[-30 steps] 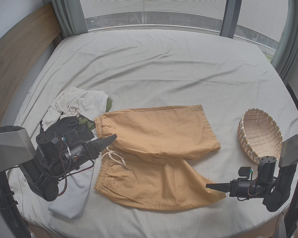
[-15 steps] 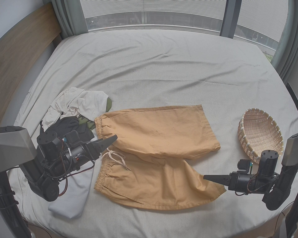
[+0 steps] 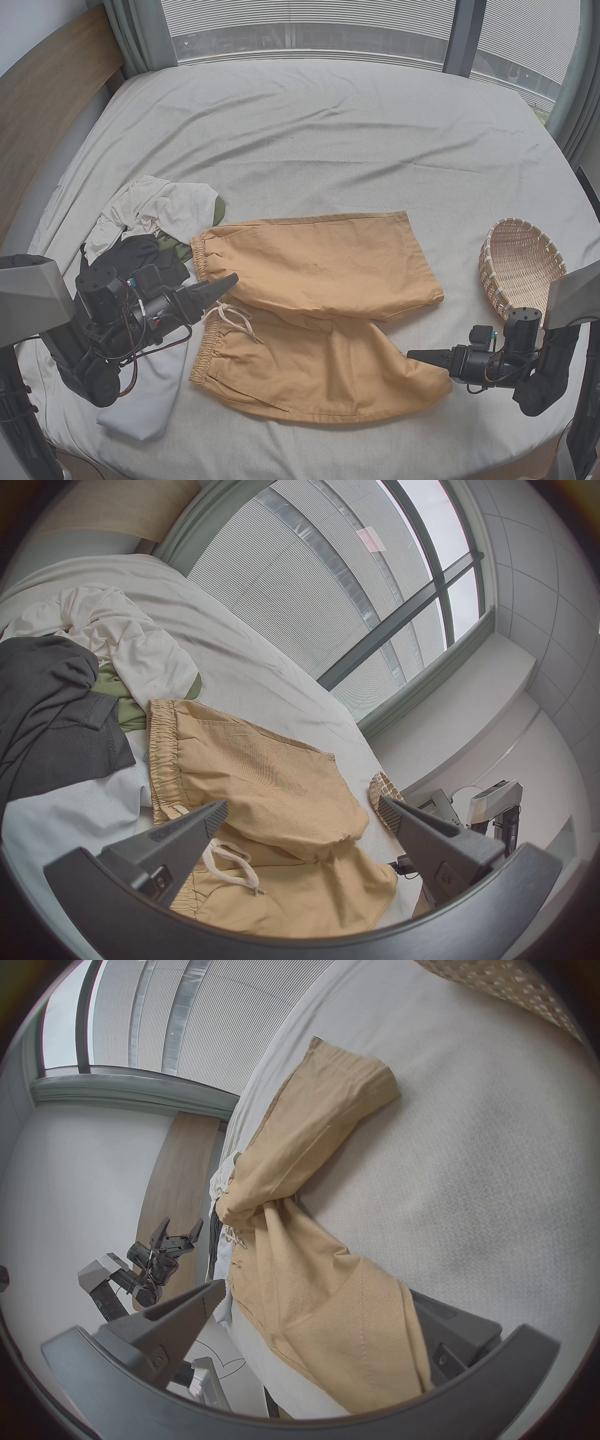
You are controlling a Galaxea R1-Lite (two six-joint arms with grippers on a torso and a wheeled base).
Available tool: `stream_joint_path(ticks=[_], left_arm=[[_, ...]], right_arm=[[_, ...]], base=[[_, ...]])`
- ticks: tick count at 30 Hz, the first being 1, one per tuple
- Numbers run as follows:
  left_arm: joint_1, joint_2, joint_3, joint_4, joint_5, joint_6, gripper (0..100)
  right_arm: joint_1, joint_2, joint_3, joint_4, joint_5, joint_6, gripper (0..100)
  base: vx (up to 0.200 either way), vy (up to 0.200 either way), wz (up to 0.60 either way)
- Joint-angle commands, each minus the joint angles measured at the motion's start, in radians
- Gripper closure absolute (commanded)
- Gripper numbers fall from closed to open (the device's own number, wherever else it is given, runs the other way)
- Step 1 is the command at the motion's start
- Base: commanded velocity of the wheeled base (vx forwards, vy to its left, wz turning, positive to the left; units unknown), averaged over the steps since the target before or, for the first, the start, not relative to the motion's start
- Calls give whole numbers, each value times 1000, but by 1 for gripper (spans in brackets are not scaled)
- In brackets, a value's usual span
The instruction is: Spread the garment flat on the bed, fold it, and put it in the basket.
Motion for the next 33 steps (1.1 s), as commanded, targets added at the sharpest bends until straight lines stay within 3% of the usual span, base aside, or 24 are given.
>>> stream_joint_path(ticks=[1, 9, 20, 27, 33], left_arm=[[0, 2, -1, -1, 0, 1, 0], [-2, 2, -3, -1, 0, -1, 0], [-6, 0, -6, -1, 0, -1, 0], [-6, 2, -6, -1, 0, -1, 0], [-6, 2, -6, -2, 0, -1, 0]], right_arm=[[8, 21, -7, 0, 4, 3, 0], [27, -49, 3, 0, 61, 86, 0], [61, -127, -10, 0, 64, 139, 0], [99, -203, -1, 0, 64, 219, 0], [91, -163, -20, 0, 55, 228, 0]], base=[[0, 0, 0], [0, 0, 0], [0, 0, 0], [0, 0, 0], [0, 0, 0]])
